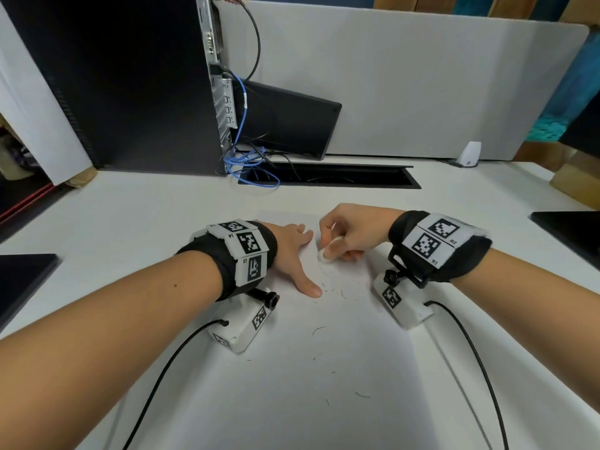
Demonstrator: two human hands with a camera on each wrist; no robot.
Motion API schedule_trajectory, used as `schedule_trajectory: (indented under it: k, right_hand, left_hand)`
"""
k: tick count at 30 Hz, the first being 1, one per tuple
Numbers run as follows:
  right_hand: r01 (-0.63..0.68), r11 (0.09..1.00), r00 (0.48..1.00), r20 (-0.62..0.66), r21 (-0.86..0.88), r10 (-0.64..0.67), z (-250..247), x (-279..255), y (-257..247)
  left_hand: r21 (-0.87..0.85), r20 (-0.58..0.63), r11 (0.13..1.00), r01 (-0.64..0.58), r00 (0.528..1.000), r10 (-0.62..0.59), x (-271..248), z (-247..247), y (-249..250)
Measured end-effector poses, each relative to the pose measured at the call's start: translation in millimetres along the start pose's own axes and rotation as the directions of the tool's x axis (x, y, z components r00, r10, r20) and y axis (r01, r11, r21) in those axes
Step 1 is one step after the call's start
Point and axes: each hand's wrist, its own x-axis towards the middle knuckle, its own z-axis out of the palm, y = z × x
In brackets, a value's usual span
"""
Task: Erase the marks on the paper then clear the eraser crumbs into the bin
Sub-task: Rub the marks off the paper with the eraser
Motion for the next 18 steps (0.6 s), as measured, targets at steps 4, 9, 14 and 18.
schedule_trajectory:
  k: [4,9,14,18]
  right_hand:
    - [0.052,0.998,0.995,0.087,-0.017,-0.05,9.5,-4.7,-2.5]
    - [0.06,0.987,0.984,-0.156,-0.152,-0.084,10.4,3.0,-5.3]
    - [0.06,0.983,0.987,0.155,-0.171,-0.033,4.2,-11.7,-12.4]
    - [0.072,0.952,0.996,-0.022,-0.298,-0.083,3.3,2.2,-14.8]
  left_hand:
    - [0.005,0.029,1.0,0.007,1.0,-0.007,3.2,0.5,-1.6]
    - [-0.007,0.028,1.0,-0.003,1.0,0.003,3.5,0.6,-2.2]
    - [0.001,0.025,1.0,0.01,1.0,-0.01,0.7,0.1,-0.2]
    - [-0.018,0.02,1.0,-0.009,1.0,0.009,2.4,-0.3,-1.1]
